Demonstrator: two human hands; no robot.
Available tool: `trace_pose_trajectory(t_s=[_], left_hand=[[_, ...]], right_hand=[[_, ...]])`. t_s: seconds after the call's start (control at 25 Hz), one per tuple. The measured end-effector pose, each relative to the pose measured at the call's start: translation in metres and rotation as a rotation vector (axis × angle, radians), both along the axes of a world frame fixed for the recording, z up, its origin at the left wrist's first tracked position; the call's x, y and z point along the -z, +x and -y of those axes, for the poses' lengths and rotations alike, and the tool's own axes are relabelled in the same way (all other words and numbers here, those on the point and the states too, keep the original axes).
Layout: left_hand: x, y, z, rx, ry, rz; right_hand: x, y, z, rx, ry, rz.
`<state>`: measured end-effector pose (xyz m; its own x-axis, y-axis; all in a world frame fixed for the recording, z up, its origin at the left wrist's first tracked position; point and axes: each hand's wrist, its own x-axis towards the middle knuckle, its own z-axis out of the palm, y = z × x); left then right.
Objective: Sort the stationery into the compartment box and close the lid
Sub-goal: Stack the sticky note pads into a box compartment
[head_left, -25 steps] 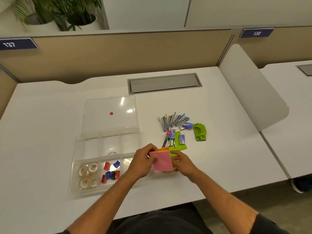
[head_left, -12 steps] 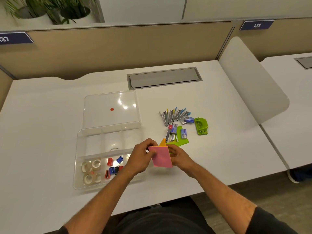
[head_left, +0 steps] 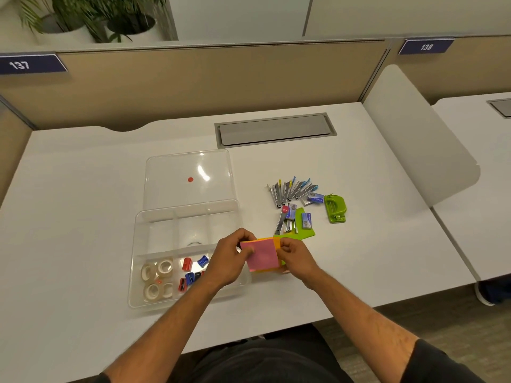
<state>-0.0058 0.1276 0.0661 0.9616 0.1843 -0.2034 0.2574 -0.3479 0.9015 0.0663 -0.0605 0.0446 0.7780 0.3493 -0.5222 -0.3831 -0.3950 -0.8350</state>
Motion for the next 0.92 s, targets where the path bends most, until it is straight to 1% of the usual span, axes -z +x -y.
trace_pose_trajectory(t_s=[0.12, 0.2, 0.32, 0.44, 0.52, 0.56, 0.68, 0.76, 0.92], left_hand=[[0.002, -0.003, -0.008, -0.073, -0.012, 0.002], [0.004, -0.004, -0.015, -0.165, -0.034, -0.004], [0.008, -0.004, -0.023, -0.319, -0.082, -0.05], [0.01, -0.001, -0.025, -0.431, -0.083, -0.118], [0.01, 0.0, -0.026, -0.446, -0.074, -0.123], [0.01, 0.0, -0.026, -0.443, -0.092, -0.12], [0.008, 0.001, -0.024, -0.426, -0.244, -0.129], [0.005, 0.002, -0.021, -0.414, -0.325, -0.143], [0.005, 0.0, -0.022, -0.376, -0.345, -0.161]], right_hand=[[-0.005, 0.01, 0.0, 0.142, -0.074, 0.127], [-0.011, 0.019, 0.002, 0.232, -0.045, 0.159], [-0.017, 0.024, -0.001, 0.218, 0.056, 0.15], [-0.02, 0.019, -0.011, 0.186, 0.072, 0.203], [-0.021, 0.019, -0.017, 0.182, 0.073, 0.24], [-0.021, 0.019, -0.02, 0.167, 0.076, 0.225], [-0.017, 0.017, -0.027, 0.089, 0.028, 0.106], [-0.014, 0.013, -0.032, 0.077, -0.022, 0.074], [-0.008, 0.008, -0.038, 0.042, -0.047, 0.057]])
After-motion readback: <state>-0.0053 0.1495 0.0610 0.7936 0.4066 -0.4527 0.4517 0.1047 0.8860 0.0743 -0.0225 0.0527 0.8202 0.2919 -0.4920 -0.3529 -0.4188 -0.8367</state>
